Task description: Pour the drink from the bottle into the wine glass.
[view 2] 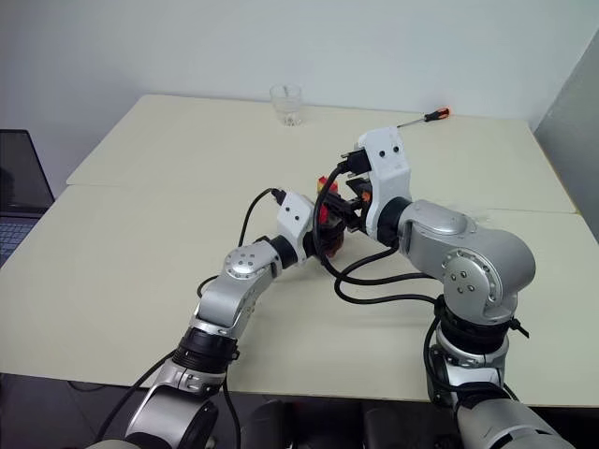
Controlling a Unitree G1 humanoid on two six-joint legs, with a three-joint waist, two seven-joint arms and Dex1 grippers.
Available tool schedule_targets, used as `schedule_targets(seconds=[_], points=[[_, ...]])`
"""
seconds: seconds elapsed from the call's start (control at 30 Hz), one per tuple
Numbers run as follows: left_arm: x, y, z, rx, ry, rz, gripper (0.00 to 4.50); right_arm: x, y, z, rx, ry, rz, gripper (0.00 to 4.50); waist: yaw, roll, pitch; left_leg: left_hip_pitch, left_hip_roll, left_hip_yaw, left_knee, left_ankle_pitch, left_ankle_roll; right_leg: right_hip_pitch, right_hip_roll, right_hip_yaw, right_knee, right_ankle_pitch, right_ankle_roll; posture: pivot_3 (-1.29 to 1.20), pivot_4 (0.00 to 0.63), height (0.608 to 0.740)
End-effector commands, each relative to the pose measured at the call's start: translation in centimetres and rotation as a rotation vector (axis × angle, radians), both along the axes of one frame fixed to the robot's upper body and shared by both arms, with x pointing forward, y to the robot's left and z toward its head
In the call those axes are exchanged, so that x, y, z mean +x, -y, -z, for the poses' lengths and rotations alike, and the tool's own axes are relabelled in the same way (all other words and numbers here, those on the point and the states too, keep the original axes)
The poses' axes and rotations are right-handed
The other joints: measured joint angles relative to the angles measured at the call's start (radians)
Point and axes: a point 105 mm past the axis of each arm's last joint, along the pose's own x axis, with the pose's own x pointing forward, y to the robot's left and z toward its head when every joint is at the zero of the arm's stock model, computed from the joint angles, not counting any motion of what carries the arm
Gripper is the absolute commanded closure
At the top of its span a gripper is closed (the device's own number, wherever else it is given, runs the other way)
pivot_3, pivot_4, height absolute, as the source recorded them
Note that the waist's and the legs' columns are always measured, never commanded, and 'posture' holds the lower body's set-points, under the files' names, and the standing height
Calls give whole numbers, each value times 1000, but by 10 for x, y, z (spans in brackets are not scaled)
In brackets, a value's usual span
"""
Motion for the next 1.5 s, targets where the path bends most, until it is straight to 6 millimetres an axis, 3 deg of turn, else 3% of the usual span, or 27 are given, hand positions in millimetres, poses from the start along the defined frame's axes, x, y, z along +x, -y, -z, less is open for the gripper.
schedule_targets(seconds=[0.03,0.13,0.23,0.27,0.47,0.63,1.0,1.5], points=[[-9,2,-27,-36,87,65,3312,-10,16,-16,-19,78,-25,1622,0,0,0,0,0,0,0,0,0,0,0,0,0,0,0,0,150,740],[-11,-6,-37,-49,93,123,3312,-15,40,-21,-32,97,-33,1054,0,0,0,0,0,0,0,0,0,0,0,-1,-1,0,0,0,150,740],[-16,-15,-44,-44,82,231,3313,-21,58,-30,-27,116,-43,64,0,0,0,0,0,0,-1,0,0,0,0,-1,-1,0,0,0,150,740],[-19,-18,-45,-37,75,272,3313,-24,62,-32,-24,124,-50,0,-1,0,0,0,0,-1,-1,0,0,0,0,-1,-1,0,0,0,150,740],[-30,-19,-51,-64,26,438,3314,-40,52,-38,4,160,-130,0,-3,0,0,0,0,-1,-1,0,0,0,1,0,-1,0,0,0,150,740],[-43,-9,-52,-64,1,558,3314,-45,38,-40,23,171,-166,0,-1,0,0,0,0,-1,0,0,0,0,1,0,-1,0,0,0,150,740],[-35,-5,-38,17,13,528,3314,-48,8,-37,76,137,-216,0,-2,0,0,0,0,-2,0,0,0,0,1,0,-1,0,0,0,150,740],[-34,1,-31,66,48,529,3314,-37,-1,-17,116,65,-90,0,-1,0,0,0,0,-2,-1,0,0,0,1,0,-1,0,0,0,150,740]])
